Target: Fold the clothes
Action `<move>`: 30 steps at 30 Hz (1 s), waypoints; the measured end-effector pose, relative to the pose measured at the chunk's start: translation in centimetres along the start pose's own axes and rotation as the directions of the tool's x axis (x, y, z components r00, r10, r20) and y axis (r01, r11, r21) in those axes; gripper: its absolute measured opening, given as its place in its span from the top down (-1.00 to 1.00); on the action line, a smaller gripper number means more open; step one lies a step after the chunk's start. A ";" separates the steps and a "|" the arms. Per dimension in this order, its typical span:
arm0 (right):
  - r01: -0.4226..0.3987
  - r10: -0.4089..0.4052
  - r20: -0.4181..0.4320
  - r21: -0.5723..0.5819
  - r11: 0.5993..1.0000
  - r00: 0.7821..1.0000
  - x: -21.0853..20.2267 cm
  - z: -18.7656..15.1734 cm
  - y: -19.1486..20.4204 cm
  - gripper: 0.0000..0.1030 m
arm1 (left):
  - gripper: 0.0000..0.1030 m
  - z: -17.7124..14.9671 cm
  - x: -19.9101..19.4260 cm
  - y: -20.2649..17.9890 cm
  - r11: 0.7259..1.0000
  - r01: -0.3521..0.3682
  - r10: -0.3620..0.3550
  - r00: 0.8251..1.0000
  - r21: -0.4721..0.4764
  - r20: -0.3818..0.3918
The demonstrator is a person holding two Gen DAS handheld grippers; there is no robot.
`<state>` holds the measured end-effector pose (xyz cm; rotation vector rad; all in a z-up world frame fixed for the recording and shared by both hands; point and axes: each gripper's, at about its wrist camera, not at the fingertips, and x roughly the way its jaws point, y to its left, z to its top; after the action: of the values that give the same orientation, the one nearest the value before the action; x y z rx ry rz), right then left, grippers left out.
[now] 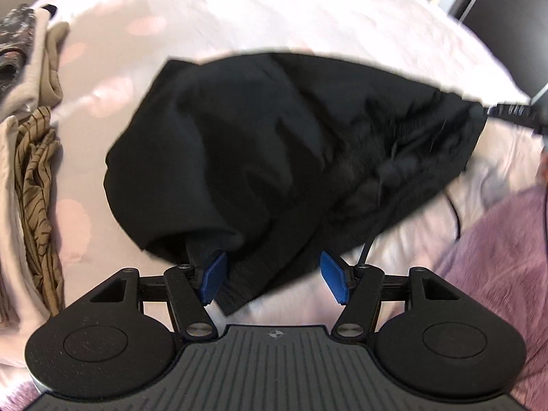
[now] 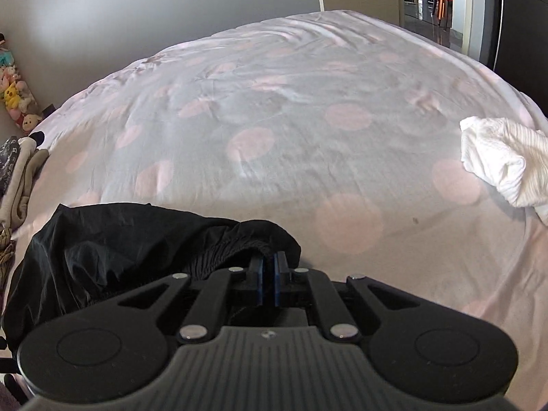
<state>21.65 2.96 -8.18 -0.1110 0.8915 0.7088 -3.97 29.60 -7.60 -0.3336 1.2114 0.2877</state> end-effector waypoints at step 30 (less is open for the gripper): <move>-0.209 0.180 -0.159 -0.188 0.960 0.971 -2.4 -1.9 3.6 0.86 | 0.91 5.0 -4.9 1.5 0.933 -0.358 0.350 0.929 0.048 0.118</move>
<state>17.20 3.82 -6.90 -0.2604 0.9715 0.9865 -1.84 32.80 -1.59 -0.0349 1.1681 0.5692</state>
